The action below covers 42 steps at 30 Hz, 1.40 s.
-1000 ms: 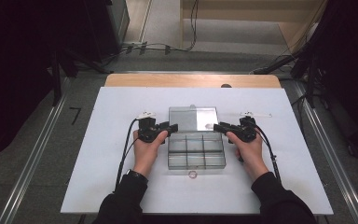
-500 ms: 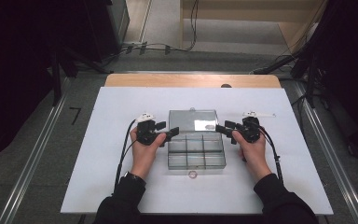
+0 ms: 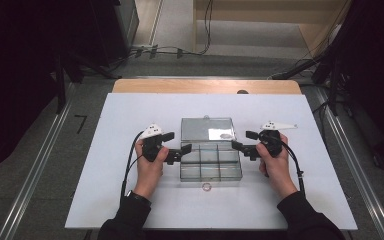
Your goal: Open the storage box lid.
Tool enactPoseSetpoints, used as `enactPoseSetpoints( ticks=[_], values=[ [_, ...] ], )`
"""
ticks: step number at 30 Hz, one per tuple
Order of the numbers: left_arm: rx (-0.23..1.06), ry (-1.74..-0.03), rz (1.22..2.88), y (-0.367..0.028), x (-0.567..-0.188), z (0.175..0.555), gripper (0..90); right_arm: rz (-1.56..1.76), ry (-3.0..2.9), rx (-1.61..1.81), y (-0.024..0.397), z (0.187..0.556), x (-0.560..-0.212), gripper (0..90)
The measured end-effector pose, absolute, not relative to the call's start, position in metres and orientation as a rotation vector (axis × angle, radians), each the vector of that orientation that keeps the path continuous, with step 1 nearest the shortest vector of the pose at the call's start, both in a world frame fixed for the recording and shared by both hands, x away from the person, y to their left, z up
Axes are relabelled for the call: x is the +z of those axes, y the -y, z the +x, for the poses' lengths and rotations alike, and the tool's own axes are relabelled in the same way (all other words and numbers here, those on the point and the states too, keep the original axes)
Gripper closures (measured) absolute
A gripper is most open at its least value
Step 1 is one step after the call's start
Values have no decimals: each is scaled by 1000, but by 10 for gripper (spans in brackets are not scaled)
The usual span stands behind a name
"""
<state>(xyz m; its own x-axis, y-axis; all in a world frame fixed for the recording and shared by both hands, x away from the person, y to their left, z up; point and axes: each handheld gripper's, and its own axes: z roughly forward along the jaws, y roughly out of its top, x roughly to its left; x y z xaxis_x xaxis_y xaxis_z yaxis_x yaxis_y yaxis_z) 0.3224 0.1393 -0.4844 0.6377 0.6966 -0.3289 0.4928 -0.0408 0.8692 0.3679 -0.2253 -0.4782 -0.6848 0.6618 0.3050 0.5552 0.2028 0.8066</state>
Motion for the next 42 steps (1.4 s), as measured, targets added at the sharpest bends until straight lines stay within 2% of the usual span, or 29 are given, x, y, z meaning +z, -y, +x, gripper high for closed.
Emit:
enactPoseSetpoints(
  ticks=[6, 8, 11, 42],
  values=[
    [221, -955, 1684, -145, -483, 311, 20, 1141, -2368, 1462, 226, 358, -476, 74],
    [213, -952, 1677, -147, -483, 307, 16, 1114, -2374, 1452, 226, 355, -475, 14],
    [207, -938, 1671, -150, -482, 301, 15, 1101, -2377, 1448, 225, 350, -473, 3],
    [285, -876, 1690, -178, -492, 233, 0, 978, -2405, 1415, 221, 296, -462, 0]
  ],
)
